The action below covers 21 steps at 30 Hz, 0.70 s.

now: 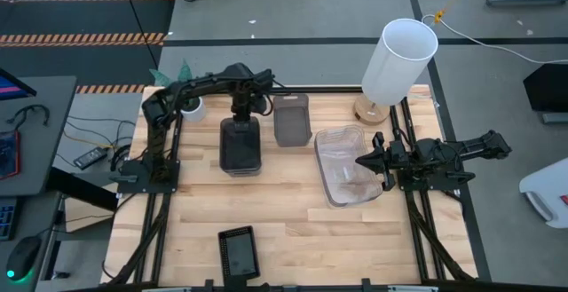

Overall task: Stack baskets by color
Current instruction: Stack the left gray bin on the middle gray bin, then stack the right gray bin on the gray bins

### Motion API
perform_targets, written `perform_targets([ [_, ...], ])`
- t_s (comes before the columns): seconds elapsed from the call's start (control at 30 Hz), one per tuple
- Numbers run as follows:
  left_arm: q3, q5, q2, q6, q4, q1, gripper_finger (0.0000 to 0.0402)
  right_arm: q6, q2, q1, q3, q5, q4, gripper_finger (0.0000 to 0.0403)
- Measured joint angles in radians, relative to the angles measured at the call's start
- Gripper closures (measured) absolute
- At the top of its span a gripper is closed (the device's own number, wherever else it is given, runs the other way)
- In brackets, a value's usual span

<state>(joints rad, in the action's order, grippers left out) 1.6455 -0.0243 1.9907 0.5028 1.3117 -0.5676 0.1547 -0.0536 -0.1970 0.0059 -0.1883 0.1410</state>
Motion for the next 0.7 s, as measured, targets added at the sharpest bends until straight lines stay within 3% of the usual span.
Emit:
perform_targets([
  [0.2, 0.0, -0.069, 0.0, -0.02, 0.042, 0.027, 0.0234, 0.0, 0.0, 0.0, 0.0, 0.0, 0.0, 0.038],
  [0.33, 0.003, -0.069, -0.001, -0.026, 0.051, 0.049, 0.0203, 0.0, 0.0, 0.0, 0.0, 0.0, 0.0, 0.038],
  [0.7, 0.149, -0.069, -0.003, -0.032, -0.117, 0.071, 0.0239, 0.0, 0.0, 0.0, 0.0, 0.0, 0.0, 0.038],
])
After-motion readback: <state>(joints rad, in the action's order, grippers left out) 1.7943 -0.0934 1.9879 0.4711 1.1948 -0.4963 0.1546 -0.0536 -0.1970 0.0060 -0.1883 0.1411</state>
